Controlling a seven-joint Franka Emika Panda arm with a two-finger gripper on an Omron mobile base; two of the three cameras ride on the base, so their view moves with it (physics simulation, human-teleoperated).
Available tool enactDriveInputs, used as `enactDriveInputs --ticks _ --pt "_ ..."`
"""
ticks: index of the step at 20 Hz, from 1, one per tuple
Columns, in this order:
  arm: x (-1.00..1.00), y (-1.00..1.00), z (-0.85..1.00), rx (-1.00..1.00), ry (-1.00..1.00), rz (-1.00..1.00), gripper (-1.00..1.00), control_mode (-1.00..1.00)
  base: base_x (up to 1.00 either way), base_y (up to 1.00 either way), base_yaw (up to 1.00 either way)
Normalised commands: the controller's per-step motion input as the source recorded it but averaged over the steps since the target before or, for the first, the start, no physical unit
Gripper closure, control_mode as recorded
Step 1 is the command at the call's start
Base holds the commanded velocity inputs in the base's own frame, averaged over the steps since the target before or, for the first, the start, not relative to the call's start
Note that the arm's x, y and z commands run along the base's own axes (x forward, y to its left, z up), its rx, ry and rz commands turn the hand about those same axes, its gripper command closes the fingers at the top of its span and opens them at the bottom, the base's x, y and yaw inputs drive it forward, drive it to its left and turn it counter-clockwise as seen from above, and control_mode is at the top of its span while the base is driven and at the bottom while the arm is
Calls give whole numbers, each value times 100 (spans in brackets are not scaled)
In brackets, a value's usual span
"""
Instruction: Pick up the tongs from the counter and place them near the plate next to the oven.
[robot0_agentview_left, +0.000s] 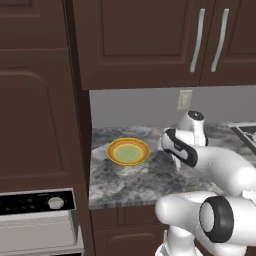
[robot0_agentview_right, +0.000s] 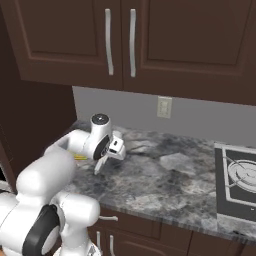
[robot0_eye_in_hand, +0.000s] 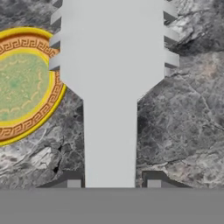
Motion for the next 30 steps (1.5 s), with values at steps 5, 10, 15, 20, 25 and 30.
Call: enactDriveInputs --ticks 5,10,15,20,25,30 --pt "23 0 -33 4 0 0 100 -100 0 0 0" --pt "9 2 -40 0 0 0 100 -100 0 0 0" --pt "9 3 -27 0 0 0 100 -100 0 0 0" --pt "16 7 -30 0 0 -1 100 -100 0 0 0" --pt "17 11 -35 0 0 -1 100 -100 0 0 0" --pt "15 3 -31 0 0 -1 100 -100 0 0 0"
